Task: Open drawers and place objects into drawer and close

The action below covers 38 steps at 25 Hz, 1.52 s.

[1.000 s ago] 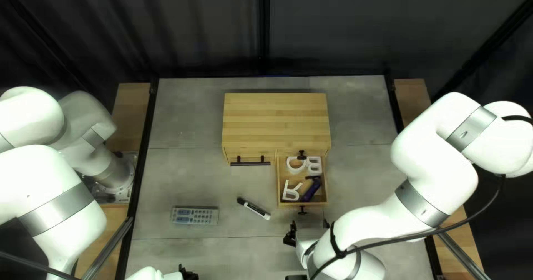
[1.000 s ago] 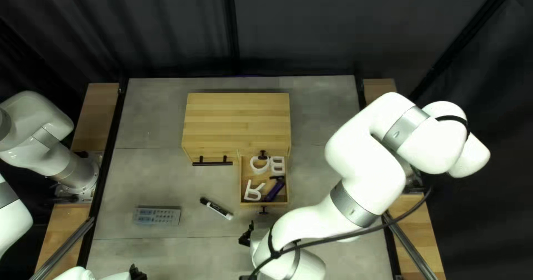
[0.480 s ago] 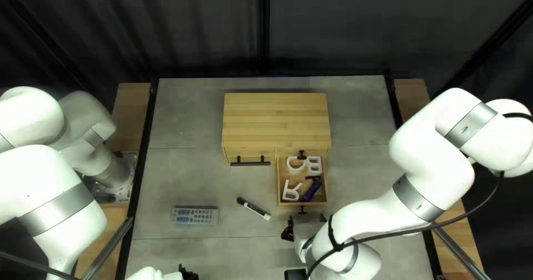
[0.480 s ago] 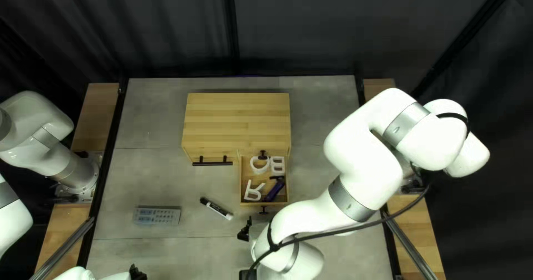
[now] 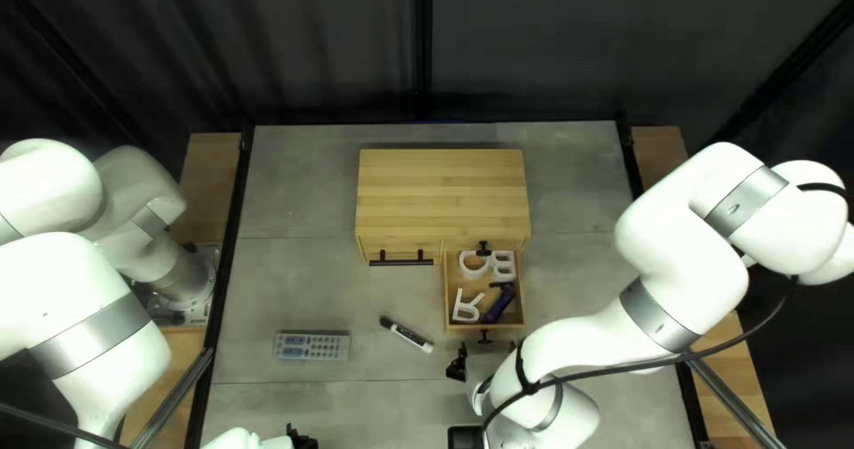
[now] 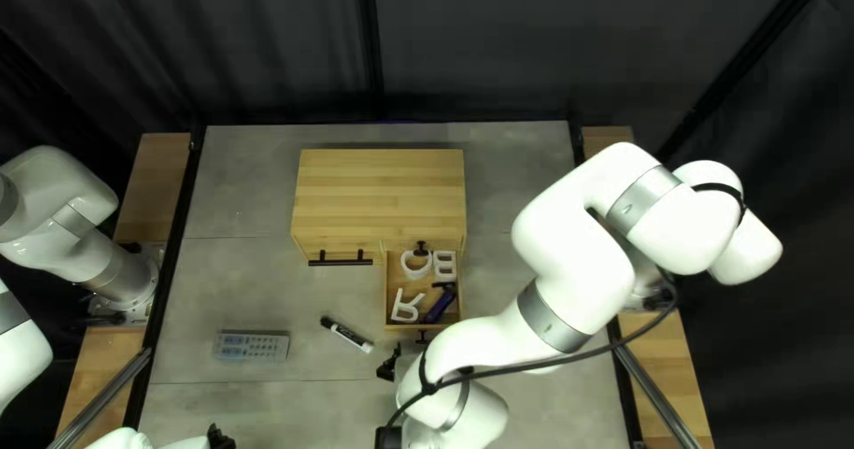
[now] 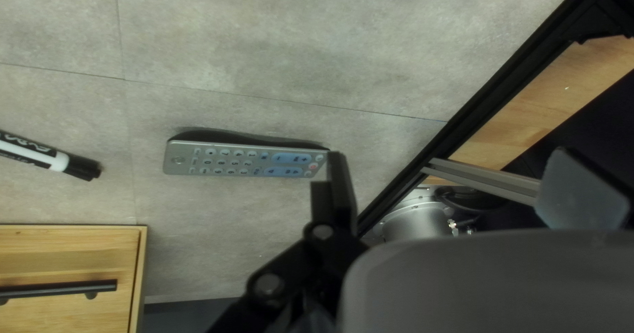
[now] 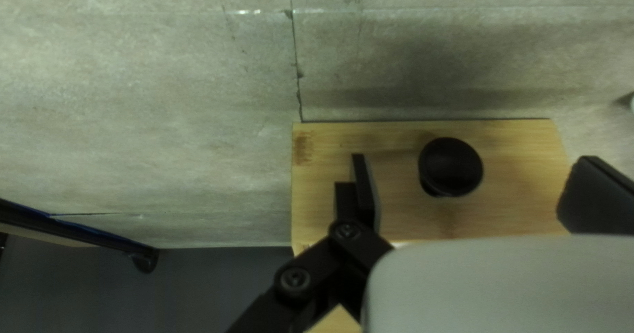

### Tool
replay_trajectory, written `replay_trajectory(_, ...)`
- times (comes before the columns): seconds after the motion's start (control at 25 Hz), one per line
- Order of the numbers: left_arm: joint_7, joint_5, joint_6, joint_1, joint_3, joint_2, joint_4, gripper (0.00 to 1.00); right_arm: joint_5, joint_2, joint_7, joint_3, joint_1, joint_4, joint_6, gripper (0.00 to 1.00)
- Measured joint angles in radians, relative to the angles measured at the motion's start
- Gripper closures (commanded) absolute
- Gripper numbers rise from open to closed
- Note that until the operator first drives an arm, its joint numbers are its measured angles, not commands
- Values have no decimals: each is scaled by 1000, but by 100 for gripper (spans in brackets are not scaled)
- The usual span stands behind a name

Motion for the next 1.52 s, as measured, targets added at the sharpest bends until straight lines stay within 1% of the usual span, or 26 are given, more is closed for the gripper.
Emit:
replay_trajectory(0.88, 0, 0, 0, 0, 0, 0, 0, 0, -29, -44, 12, -5, -3, -71, -26, 0)
replay_trajectory(1.52, 0, 0, 0, 0, 0, 0, 0, 0, -42, -64, 10, -11, -9, -99, -33, 0)
